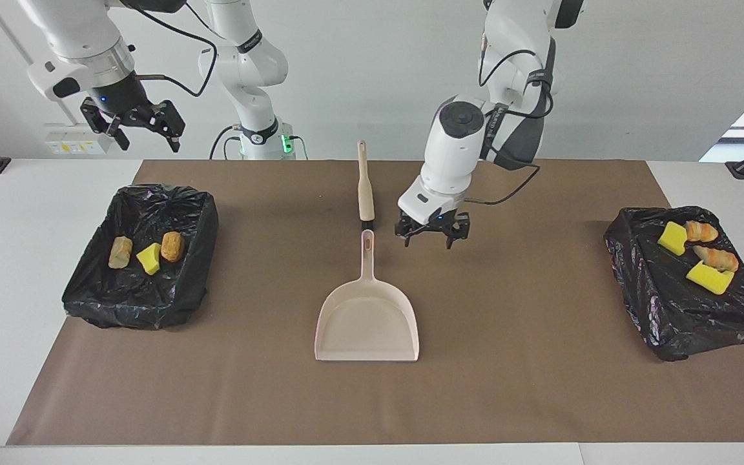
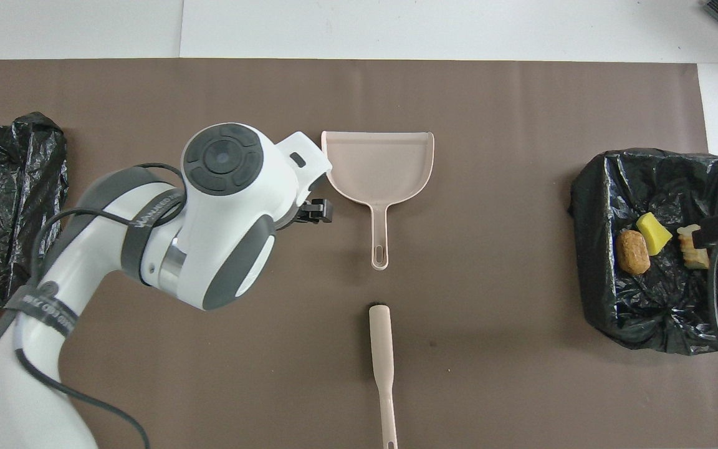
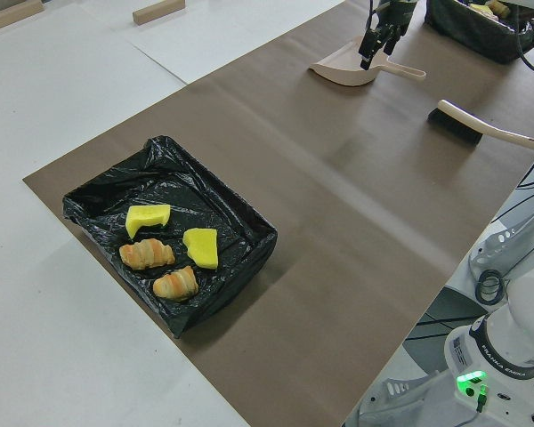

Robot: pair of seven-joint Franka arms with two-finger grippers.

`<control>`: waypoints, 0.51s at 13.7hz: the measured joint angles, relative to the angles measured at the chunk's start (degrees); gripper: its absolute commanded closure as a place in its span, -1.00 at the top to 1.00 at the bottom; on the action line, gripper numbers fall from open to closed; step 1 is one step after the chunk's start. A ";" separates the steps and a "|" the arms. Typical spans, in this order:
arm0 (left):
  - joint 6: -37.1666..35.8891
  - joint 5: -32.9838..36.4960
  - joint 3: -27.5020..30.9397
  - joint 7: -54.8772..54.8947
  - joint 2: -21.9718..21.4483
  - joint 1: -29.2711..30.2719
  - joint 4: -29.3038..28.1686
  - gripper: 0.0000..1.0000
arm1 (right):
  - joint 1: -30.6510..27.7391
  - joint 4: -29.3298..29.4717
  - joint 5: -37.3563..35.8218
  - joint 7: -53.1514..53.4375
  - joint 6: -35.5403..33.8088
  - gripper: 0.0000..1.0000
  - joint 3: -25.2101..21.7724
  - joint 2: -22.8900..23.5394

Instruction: Sweep and dump trash in bin

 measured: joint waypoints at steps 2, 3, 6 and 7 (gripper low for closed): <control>-0.56 0.21 0.14 7.60 -5.96 4.91 -4.85 1.00 | 0.00 -0.03 0.00 0.00 -0.02 1.00 0.00 0.00; -2.10 0.21 0.19 10.72 -8.74 7.15 -6.48 1.00 | 0.00 -0.04 0.00 0.00 -0.02 1.00 0.00 0.00; -7.60 0.22 0.29 15.09 -14.95 12.49 -7.68 1.00 | 0.01 -0.04 0.00 0.00 -0.02 1.00 0.06 0.00; -9.11 0.22 0.28 15.45 -16.35 13.50 -7.26 1.00 | 0.01 -0.04 0.00 0.00 -0.02 1.00 0.13 0.00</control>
